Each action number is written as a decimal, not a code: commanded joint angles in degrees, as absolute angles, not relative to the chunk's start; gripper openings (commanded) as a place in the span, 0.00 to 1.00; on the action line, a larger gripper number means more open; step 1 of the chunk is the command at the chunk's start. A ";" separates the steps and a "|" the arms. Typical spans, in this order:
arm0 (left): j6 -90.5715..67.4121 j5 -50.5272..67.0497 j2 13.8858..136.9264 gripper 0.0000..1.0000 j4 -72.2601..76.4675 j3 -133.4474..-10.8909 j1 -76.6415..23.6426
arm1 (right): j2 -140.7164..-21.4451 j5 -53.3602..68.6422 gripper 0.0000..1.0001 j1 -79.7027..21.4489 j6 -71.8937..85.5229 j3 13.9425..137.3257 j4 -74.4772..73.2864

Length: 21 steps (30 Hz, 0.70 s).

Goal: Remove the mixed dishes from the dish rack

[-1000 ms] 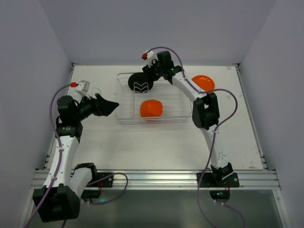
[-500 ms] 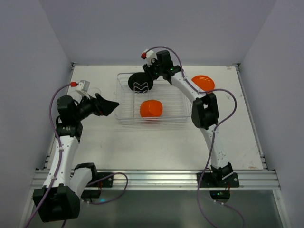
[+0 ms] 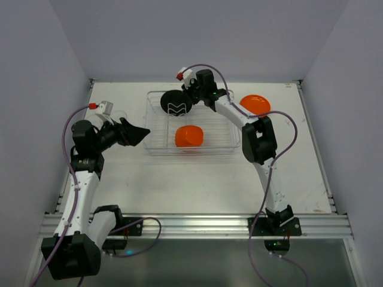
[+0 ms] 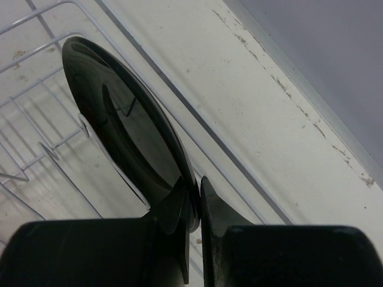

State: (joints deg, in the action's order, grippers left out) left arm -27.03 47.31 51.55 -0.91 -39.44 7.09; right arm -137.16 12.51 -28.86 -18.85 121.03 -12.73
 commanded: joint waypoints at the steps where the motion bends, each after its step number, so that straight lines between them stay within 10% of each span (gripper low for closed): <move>1: -27.69 48.34 51.24 1.00 1.58 -39.38 7.47 | -132.02 8.97 0.00 -29.35 -18.28 119.27 -8.88; 21: -27.69 47.99 51.06 1.00 1.58 -39.29 7.47 | -127.35 7.82 0.00 -29.18 -18.11 117.86 -4.92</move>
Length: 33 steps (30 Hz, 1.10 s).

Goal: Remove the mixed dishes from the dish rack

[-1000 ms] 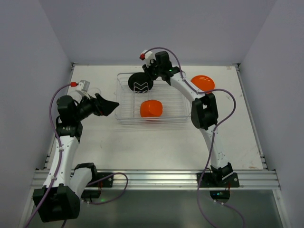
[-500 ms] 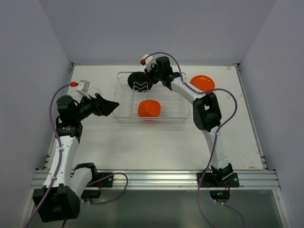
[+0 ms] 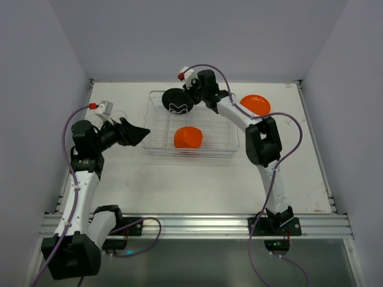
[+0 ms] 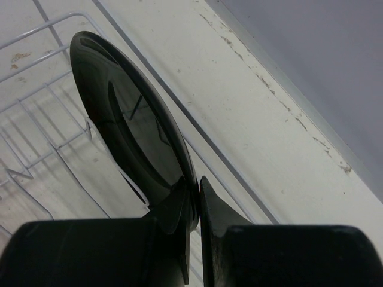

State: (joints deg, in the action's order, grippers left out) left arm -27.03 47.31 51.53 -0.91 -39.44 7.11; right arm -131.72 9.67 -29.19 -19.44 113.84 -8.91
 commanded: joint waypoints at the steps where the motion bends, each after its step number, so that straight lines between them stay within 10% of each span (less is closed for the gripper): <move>1: -27.69 48.08 51.06 1.00 1.58 -39.37 7.47 | -127.35 8.00 0.00 -29.18 -17.93 118.12 -4.92; 33: -27.69 47.64 50.80 1.00 1.58 -39.29 7.47 | -110.57 10.89 0.00 -19.53 3.06 110.75 -3.07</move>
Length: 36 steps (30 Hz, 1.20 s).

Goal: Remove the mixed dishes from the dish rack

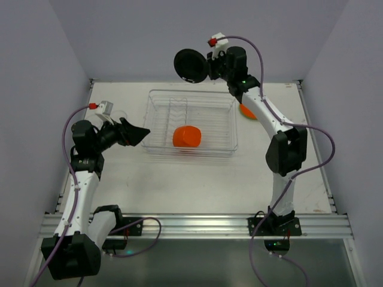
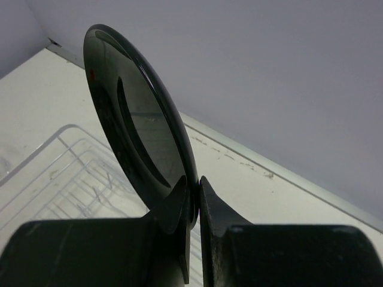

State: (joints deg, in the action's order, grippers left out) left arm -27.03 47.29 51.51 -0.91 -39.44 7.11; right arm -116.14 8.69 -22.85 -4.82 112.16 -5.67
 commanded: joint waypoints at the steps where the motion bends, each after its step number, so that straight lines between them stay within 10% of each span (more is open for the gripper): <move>1: -27.69 47.64 50.71 1.00 1.58 -39.29 7.47 | -108.74 12.55 0.00 -18.73 4.47 108.48 -3.16; 36: -27.95 47.29 50.71 1.00 1.85 -39.20 7.47 | -97.46 35.33 0.00 11.34 42.97 67.85 19.42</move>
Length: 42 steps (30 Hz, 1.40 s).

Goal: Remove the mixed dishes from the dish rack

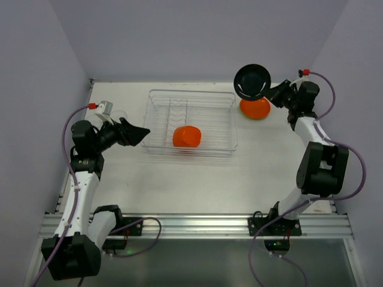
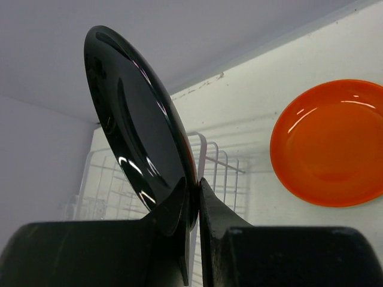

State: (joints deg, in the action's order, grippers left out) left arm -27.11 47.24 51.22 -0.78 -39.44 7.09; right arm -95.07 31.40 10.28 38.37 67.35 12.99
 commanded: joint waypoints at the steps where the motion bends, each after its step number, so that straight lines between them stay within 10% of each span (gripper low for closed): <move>1: -27.95 47.20 50.71 1.00 1.85 -39.11 7.47 | -98.08 35.42 0.00 11.51 43.76 67.76 19.86; 42: -28.04 47.20 50.71 1.00 1.85 -38.94 7.47 | -115.84 30.50 0.00 16.70 50.10 74.44 10.20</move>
